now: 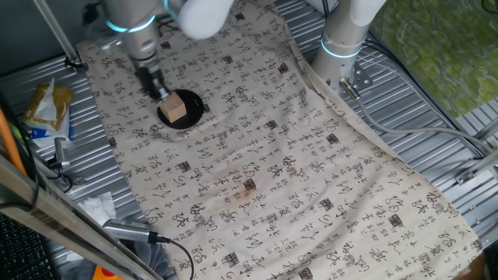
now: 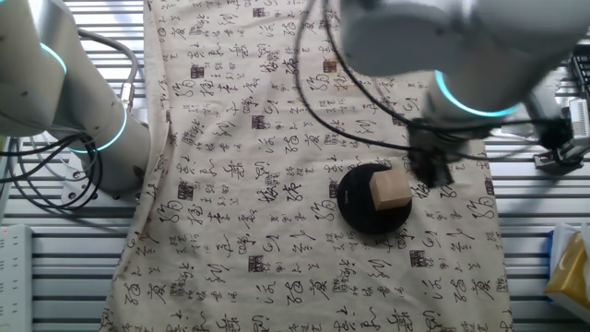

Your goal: Place the block on the scale

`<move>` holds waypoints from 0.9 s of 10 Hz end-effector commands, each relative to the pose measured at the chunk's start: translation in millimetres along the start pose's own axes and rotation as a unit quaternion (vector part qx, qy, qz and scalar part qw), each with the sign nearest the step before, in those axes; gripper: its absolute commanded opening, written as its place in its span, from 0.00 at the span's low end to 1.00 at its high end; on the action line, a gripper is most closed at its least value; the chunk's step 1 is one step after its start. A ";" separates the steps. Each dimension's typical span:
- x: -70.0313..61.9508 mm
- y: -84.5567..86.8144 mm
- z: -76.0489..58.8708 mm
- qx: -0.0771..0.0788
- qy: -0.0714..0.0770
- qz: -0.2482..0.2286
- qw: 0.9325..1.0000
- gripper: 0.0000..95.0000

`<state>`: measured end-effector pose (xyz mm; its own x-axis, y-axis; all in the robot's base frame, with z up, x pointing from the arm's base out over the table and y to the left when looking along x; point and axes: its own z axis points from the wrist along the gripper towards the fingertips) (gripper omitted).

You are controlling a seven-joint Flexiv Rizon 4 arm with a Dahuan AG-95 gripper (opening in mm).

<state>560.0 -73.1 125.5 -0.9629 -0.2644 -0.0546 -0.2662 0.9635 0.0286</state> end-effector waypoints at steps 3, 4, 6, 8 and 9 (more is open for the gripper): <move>12.9 8.8 -8.8 -0.001 -0.001 -0.008 1.000 0.00; 12.9 9.0 -9.3 -0.001 -0.001 -0.007 1.000 0.00; 12.9 9.2 -10.0 -0.001 -0.001 -0.004 1.000 0.00; 13.0 9.3 -10.7 -0.001 -0.001 -0.003 1.000 0.00; 13.1 9.5 -11.3 -0.002 -0.001 -0.001 1.000 0.00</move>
<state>543.7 -67.9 136.9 -0.9627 -0.2637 -0.0598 -0.2658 0.9635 0.0311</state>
